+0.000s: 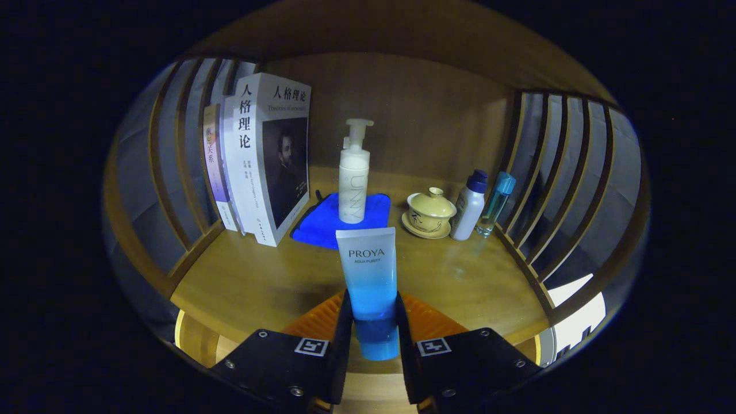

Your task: Pull open the drawer, take out the items inside it, and place them on the countertop above the cabinet.

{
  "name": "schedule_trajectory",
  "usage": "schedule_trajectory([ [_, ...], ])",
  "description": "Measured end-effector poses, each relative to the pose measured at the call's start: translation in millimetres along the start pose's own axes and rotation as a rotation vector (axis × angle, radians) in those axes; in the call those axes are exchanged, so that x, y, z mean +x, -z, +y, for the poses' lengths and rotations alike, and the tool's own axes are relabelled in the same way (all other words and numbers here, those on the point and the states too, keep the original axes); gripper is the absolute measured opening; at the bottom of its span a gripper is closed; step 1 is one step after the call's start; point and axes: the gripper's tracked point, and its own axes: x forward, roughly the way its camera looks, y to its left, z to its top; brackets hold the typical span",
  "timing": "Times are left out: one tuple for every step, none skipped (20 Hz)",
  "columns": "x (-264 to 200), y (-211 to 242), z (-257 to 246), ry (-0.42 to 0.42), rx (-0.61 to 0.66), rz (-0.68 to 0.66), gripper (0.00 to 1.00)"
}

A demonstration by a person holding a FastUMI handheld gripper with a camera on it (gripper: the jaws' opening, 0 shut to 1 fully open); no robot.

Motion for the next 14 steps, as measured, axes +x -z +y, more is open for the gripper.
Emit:
schedule_trajectory([
  [3,2,1,-0.004,0.003,0.008,0.42],
  [8,5,3,-0.009,0.007,0.017,0.42],
  [9,8,5,-0.014,0.009,0.022,0.42],
  [14,12,6,-0.017,0.012,0.029,0.42],
  [16,12,7,-0.018,0.011,0.026,0.43],
  [18,14,6,-0.019,0.006,0.026,0.43],
  [21,15,6,-0.024,0.006,0.027,0.44],
  [22,15,6,-0.028,0.01,0.031,0.45],
  [21,16,5,-0.028,0.017,0.033,0.45],
  [24,18,3,-0.026,0.02,0.032,0.46],
  [25,18,0,-0.024,0.029,0.031,0.46],
  [27,20,0,-0.03,0.043,0.03,0.46],
  [27,19,1,-0.041,0.06,0.024,0.48],
  [27,14,1,-0.048,0.077,0.002,0.5],
])
